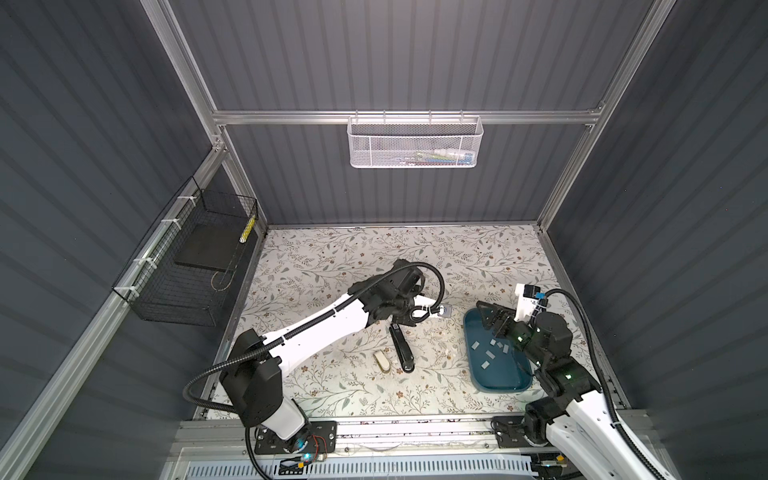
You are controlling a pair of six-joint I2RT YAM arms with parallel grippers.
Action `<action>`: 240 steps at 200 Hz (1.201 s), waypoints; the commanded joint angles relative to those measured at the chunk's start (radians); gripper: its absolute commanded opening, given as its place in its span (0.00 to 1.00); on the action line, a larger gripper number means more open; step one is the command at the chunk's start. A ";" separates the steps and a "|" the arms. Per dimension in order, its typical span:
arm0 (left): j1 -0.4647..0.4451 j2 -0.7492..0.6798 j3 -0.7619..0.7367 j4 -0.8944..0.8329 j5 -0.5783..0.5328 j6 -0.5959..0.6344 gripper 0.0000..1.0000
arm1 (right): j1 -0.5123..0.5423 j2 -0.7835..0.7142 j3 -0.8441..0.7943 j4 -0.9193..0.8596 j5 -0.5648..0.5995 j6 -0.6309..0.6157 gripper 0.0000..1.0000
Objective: Load the staples into the stapler
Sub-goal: 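Carry the pink stapler toward the right gripper while the right gripper reaches to meet it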
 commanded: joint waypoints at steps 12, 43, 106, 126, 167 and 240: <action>0.011 -0.020 -0.069 0.140 0.034 -0.068 0.00 | 0.122 0.058 0.020 0.100 -0.072 0.082 0.55; 0.010 -0.050 -0.106 0.179 0.060 -0.072 0.00 | 0.221 0.140 0.036 0.168 -0.062 0.098 0.58; 0.010 -0.064 -0.098 0.175 0.111 -0.115 0.00 | 0.289 0.379 0.062 0.358 -0.126 0.145 0.47; 0.011 -0.077 -0.101 0.169 0.133 -0.109 0.00 | 0.293 0.426 0.076 0.377 -0.128 0.145 0.43; 0.004 -0.101 -0.113 0.141 0.195 -0.058 0.00 | 0.294 0.442 0.066 0.402 -0.101 0.145 0.42; 0.006 -0.186 -0.131 0.144 0.334 -0.054 0.00 | 0.292 0.504 0.078 0.388 -0.020 0.158 0.27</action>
